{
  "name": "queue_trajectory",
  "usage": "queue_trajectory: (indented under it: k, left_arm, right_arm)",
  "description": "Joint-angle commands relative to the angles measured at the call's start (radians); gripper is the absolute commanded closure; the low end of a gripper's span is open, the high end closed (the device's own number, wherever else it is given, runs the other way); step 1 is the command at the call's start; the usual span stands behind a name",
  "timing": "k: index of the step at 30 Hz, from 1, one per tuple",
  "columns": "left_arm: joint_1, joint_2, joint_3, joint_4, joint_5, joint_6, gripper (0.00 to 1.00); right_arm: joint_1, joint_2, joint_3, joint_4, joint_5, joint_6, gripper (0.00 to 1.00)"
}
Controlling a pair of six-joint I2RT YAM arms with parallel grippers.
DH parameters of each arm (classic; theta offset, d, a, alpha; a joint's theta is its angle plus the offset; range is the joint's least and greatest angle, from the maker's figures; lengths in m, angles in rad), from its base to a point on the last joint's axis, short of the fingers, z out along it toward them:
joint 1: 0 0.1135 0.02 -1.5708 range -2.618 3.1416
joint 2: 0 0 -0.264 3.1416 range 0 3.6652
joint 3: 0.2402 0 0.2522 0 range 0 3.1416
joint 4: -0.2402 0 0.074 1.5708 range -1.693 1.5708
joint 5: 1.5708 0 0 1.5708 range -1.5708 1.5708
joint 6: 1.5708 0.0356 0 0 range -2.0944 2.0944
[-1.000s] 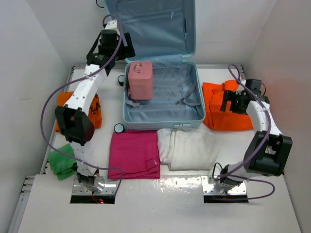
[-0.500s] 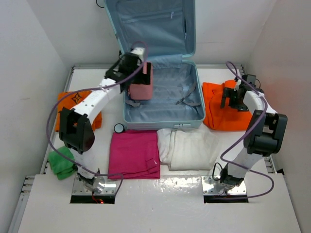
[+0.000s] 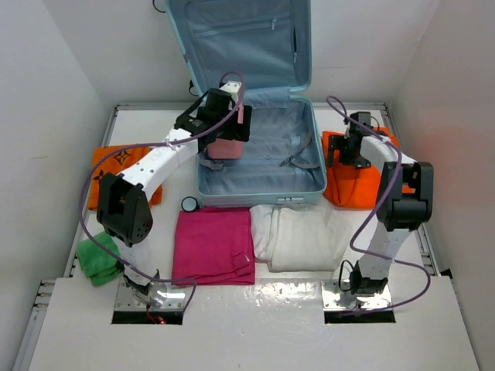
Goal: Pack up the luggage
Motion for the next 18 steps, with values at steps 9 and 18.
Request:
queue_trajectory:
  k: [9, 18]
  left_arm:
    - [0.074, -0.03, -0.007, 0.027, 0.038, -0.039, 0.07]
    - [0.147, 0.001, -0.007, 0.027, 0.123, -0.08, 0.07]
  right_arm:
    - [0.164, 0.246, 0.2, -0.065, 0.258, 0.125, 0.01]
    - [0.099, 0.212, 0.085, 0.004, 0.033, 0.221, 0.01]
